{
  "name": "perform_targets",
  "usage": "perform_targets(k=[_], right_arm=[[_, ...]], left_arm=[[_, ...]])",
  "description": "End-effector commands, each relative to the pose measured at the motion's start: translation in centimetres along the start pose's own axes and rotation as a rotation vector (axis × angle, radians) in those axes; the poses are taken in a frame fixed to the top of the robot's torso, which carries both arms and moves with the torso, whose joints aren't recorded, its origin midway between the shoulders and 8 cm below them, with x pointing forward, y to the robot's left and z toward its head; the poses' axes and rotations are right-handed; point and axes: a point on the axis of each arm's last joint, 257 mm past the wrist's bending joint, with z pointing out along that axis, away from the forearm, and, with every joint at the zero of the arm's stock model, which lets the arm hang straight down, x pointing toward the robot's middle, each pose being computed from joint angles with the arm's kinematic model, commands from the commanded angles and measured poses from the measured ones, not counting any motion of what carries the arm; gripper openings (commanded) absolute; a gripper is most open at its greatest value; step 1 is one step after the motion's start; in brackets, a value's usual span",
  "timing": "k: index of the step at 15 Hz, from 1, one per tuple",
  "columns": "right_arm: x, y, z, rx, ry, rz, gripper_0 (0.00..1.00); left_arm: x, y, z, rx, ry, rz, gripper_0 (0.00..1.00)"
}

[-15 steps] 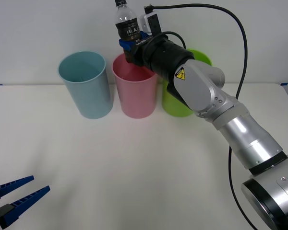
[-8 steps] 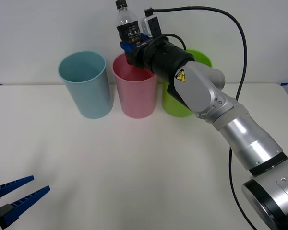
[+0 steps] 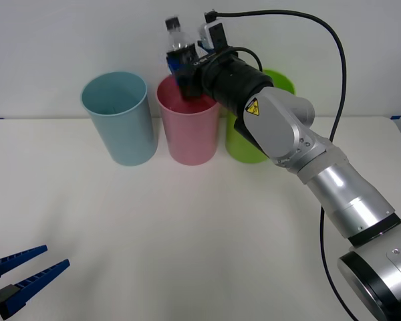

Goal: Put cans in the blue bin and PET bottles in the pink bin and trash in the green bin.

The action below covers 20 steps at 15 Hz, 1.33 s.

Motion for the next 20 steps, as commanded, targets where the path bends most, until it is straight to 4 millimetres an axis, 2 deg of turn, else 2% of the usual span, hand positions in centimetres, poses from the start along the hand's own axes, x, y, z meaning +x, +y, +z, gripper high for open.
perform_targets(k=[1, 11, 12, 14, 16, 18, 20], right_arm=[[-0.1, 0.0, 0.0, 0.002, -0.005, -0.01, 1.0], [-0.4, 0.1, 0.0, -0.004, -0.013, 0.005, 1.0], [-0.7, 0.4, 0.0, -0.013, -0.018, 0.017, 1.0], [-3.2, 1.0, -0.6, -0.062, -0.027, 0.038, 1.0], [-5.7, 1.6, -2.4, -0.146, -0.023, 0.075, 1.0], [-6.5, 2.3, -4.8, -0.219, -0.03, 0.11, 1.0], [-6.7, 3.1, -8.1, -0.291, -0.032, 0.132, 1.0]], left_arm=[[0.0, 0.0, 0.0, 0.0, 0.0, 0.0, 1.0], [0.0, 0.0, 0.0, 0.0, 0.0, 0.0, 1.0], [0.0, 0.0, 0.0, 0.0, 0.0, 0.0, 1.0], [0.0, 0.0, 0.0, 0.0, 0.0, 0.0, 1.0], [0.0, 0.0, 0.0, 0.0, 0.0, 0.0, 1.0], [0.0, 0.0, 0.0, 0.0, 0.0, 0.0, 1.0], [0.0, 0.0, 0.0, 0.0, 0.0, 0.0, 1.0]])
